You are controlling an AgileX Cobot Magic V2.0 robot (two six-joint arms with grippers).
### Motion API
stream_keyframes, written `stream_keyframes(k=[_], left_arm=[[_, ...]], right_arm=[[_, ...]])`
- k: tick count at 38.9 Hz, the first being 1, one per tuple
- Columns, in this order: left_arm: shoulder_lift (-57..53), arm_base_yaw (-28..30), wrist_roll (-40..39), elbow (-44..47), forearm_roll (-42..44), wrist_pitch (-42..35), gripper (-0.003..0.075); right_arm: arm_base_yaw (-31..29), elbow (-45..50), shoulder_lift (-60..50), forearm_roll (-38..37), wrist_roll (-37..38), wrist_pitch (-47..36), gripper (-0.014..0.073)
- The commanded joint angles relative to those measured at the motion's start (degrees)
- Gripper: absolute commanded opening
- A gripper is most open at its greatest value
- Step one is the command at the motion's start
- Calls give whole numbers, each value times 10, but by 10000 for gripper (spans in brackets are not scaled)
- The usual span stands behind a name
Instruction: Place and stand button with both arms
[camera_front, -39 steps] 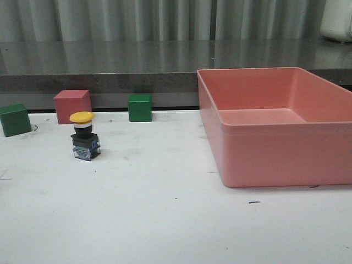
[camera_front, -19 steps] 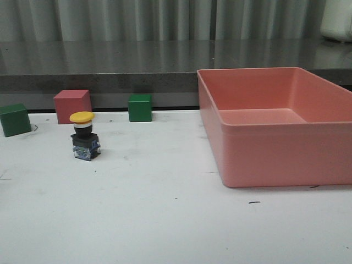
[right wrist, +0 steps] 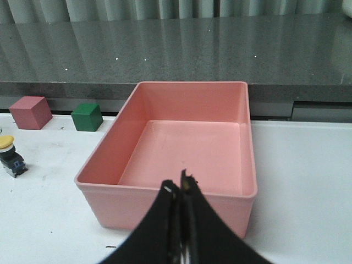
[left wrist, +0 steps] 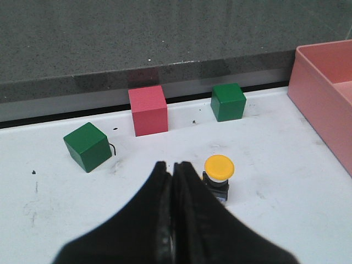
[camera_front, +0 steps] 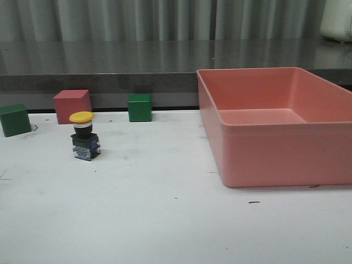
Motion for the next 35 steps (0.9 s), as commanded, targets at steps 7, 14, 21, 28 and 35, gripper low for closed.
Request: stream_keyframes(k=[7, 14, 21, 28, 35], left_arm=[[-137, 0, 31, 31, -41, -49, -20], [-265, 50, 75, 104, -109, -49, -20], [-387, 131, 124, 194, -185, -49, -20], [-485, 180, 135, 273, -198, -49, -20], [-504, 204, 135, 321, -199, -54, -20]], right_arm=[[-3, -13, 6, -10, -6, -50, -69], [-3, -13, 6, -10, -6, -50, -69], [-3, -13, 6, -10, -6, -50, -69], [-3, -13, 6, -10, -6, -50, -69], [-3, -13, 6, -10, -6, -48, -69]])
